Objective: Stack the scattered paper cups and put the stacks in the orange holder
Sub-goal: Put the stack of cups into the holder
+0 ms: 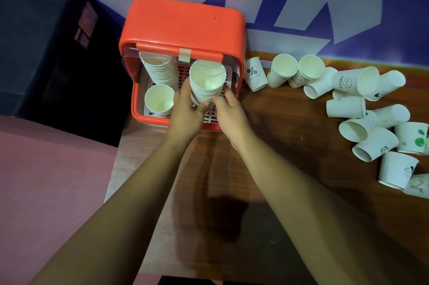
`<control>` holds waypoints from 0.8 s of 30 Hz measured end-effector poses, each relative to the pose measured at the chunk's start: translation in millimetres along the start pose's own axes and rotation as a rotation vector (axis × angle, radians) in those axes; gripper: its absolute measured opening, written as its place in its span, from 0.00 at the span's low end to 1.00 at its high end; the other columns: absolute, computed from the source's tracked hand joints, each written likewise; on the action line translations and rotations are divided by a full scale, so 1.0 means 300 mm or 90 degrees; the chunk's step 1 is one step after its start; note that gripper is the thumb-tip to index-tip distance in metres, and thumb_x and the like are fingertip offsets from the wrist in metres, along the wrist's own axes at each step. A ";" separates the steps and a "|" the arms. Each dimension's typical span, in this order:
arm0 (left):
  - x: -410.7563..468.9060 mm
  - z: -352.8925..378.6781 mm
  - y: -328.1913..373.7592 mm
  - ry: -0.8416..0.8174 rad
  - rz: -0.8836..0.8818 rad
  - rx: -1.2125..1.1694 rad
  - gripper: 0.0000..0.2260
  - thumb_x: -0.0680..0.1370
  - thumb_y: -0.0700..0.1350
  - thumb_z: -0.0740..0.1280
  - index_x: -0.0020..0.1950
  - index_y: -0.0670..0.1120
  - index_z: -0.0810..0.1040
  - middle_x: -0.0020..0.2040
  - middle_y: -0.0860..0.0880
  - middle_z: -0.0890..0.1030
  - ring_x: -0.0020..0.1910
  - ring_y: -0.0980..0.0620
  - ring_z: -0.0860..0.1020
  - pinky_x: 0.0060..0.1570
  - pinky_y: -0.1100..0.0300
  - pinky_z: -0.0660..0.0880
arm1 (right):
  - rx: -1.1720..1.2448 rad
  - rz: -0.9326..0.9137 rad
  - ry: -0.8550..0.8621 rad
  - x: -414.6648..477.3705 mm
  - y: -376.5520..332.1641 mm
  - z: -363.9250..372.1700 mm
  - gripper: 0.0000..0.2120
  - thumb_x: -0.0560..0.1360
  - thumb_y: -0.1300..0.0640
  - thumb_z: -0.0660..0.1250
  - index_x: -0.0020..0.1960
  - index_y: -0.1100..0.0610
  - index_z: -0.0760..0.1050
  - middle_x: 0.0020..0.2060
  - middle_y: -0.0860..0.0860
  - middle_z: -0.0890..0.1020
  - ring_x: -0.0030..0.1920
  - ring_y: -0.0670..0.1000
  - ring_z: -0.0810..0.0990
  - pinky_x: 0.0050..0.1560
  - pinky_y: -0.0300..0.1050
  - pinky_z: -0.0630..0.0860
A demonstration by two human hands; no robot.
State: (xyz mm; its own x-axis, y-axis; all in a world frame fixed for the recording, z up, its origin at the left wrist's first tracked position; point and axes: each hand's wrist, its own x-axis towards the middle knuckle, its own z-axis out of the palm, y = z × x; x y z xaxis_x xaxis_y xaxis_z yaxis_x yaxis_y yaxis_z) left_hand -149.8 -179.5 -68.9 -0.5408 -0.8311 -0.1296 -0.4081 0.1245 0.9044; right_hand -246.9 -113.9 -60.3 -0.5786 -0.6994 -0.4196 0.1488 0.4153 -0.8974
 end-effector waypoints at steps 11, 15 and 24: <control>0.072 0.044 -0.031 0.000 0.030 -0.100 0.24 0.82 0.51 0.57 0.79 0.55 0.64 0.73 0.54 0.73 0.74 0.55 0.68 0.75 0.45 0.64 | -0.022 -0.027 0.014 0.077 0.022 -0.029 0.22 0.79 0.46 0.59 0.73 0.37 0.63 0.68 0.46 0.75 0.66 0.48 0.75 0.68 0.54 0.72; 0.092 0.057 -0.027 0.027 0.010 -0.114 0.22 0.82 0.55 0.57 0.76 0.54 0.68 0.70 0.53 0.76 0.72 0.53 0.71 0.72 0.44 0.68 | -0.036 -0.051 0.024 0.099 0.041 -0.022 0.26 0.78 0.50 0.60 0.76 0.42 0.60 0.68 0.47 0.75 0.67 0.46 0.74 0.70 0.53 0.70; 0.121 0.065 -0.064 0.069 -0.004 -0.132 0.28 0.81 0.58 0.58 0.79 0.51 0.63 0.73 0.48 0.73 0.75 0.53 0.69 0.74 0.47 0.66 | -0.092 -0.069 0.047 0.143 0.045 0.016 0.27 0.79 0.46 0.59 0.76 0.43 0.58 0.69 0.48 0.75 0.67 0.50 0.75 0.68 0.56 0.72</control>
State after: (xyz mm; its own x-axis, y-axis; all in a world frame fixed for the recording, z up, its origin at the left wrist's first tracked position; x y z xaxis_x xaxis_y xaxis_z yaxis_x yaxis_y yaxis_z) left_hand -175.8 -201.5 -98.7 -0.4521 -0.8862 -0.1014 -0.2453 0.0142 0.9693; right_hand -265.8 -141.1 -91.2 -0.6428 -0.7026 -0.3053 -0.0314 0.4223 -0.9059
